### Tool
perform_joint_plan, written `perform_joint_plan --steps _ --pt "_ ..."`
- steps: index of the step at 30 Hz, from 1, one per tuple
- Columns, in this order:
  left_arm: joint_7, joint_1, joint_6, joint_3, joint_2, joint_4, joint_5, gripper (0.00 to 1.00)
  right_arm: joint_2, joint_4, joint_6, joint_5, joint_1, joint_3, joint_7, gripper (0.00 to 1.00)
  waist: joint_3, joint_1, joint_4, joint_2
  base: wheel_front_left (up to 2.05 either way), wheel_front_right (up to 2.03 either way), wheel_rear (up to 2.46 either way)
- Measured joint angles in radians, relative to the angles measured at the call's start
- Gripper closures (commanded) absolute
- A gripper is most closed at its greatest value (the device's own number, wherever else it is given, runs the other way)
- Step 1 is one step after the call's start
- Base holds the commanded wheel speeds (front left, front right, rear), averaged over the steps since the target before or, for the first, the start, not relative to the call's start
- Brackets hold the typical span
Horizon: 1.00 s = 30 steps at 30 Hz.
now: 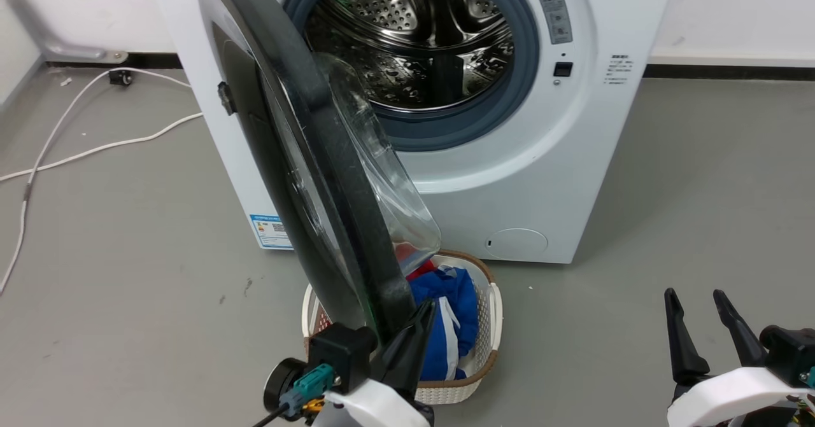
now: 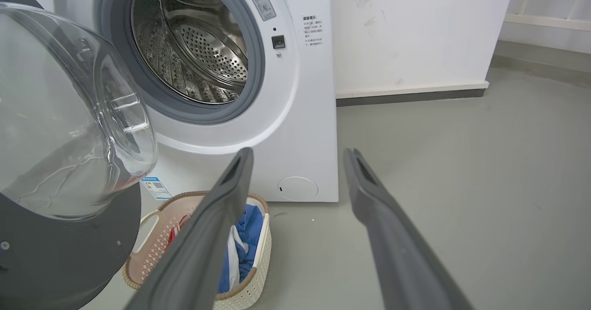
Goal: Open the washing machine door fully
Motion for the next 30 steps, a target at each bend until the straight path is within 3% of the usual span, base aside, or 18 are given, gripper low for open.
perform_joint_plan --steps 16,24,30 --pt "0.049 0.110 0.069 0.005 0.069 -0.169 0.029 1.00 0.001 0.002 0.000 -0.004 -0.003 -0.027 0.005 0.00 -0.007 0.0000 0.126 0.0000 0.00 0.00 0.00" --pt "0.042 0.102 0.051 -0.005 0.090 -0.161 0.042 1.00 0.002 0.001 0.000 -0.001 -0.004 -0.035 0.015 0.00 -0.007 0.0000 0.189 0.0000 0.00 0.00 0.00" --pt "0.034 0.037 -0.007 -0.040 0.100 -0.117 0.052 1.00 0.004 -0.002 0.000 0.001 -0.007 -0.034 0.017 0.00 0.001 0.0000 0.201 0.0000 0.00 0.00 0.00"
